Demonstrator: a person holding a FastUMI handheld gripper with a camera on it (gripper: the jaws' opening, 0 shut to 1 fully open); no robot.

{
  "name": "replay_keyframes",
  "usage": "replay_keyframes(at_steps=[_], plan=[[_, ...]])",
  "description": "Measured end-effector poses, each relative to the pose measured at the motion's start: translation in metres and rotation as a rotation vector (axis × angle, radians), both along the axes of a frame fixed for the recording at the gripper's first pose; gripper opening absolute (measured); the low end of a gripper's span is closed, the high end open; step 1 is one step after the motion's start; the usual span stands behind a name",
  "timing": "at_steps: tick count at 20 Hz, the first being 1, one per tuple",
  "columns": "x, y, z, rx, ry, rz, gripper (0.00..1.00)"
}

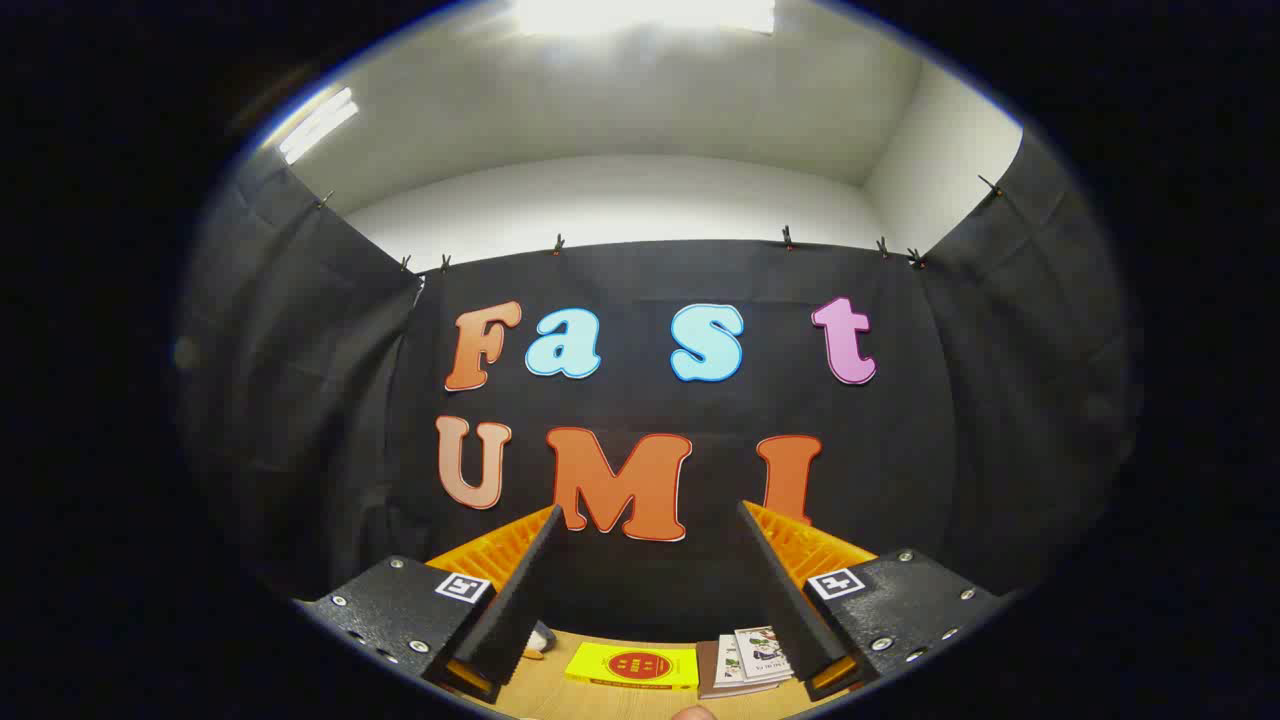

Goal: Open the storage box then place both shoes into the box .Put the left shoe in first, then the right shoe, with the right side of both shoes facing outward in a uniform manner.

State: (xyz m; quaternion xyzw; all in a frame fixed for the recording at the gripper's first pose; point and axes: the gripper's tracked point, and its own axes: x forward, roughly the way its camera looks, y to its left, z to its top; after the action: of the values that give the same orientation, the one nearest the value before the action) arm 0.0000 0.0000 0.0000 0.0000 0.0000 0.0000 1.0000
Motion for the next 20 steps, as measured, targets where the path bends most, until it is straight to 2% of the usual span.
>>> replay_keyframes(at_steps=[9,20], plan=[[0.003,-0.001,-0.003,0.012,0.01,-0.011,0.99],[0.01,0.02,-0.016,0.022,0.035,0.023,0.99]])
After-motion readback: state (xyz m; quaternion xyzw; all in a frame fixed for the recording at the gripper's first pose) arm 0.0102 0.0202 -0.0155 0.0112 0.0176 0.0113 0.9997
